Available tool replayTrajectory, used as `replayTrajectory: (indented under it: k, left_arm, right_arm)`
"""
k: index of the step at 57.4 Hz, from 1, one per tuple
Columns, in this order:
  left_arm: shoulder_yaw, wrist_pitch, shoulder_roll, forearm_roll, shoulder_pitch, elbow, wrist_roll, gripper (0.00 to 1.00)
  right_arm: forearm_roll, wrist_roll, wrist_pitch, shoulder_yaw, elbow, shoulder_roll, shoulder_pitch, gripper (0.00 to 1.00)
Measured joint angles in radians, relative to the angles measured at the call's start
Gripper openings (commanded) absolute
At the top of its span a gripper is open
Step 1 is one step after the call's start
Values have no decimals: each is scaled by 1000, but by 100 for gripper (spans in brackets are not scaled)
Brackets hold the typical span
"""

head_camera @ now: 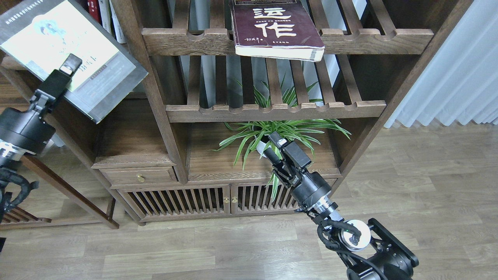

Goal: Organize books on shelf
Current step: 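Carry the green-covered book with the left gripper up toward the upper shelf, then place the green-covered book on the upper shelf with the left gripper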

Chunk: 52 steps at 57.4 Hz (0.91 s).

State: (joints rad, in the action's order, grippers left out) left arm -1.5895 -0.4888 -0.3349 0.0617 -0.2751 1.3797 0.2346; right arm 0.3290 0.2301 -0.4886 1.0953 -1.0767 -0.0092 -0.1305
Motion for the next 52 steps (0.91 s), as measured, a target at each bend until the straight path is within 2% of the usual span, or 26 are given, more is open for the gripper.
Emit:
replayTrajectory:
  k: [17,23,30,34,52]
  left_arm:
    - [-69,0,-7,-1,-4,-4,25,0]
    - [-85,0,-10,0,-24,-4,55,0]
    - [-117,0,-10,1,-55,-6,120,0]
    - [-142,0,-11,1,-63,-7,143,0]
    - [-225,0,-30,2,-69,-8,180,0]
  right_arm:
    - [-16,0,0,-2,0,3,-2,88]
    - [-21,0,0,-2,0,6,-3,88]
    - [-22,0,0,-2,0,7,-2,88]
    - [-22,0,0,-2,0,8,-2,88]
    - [-26,0,0,-2,0,9,-3,88]
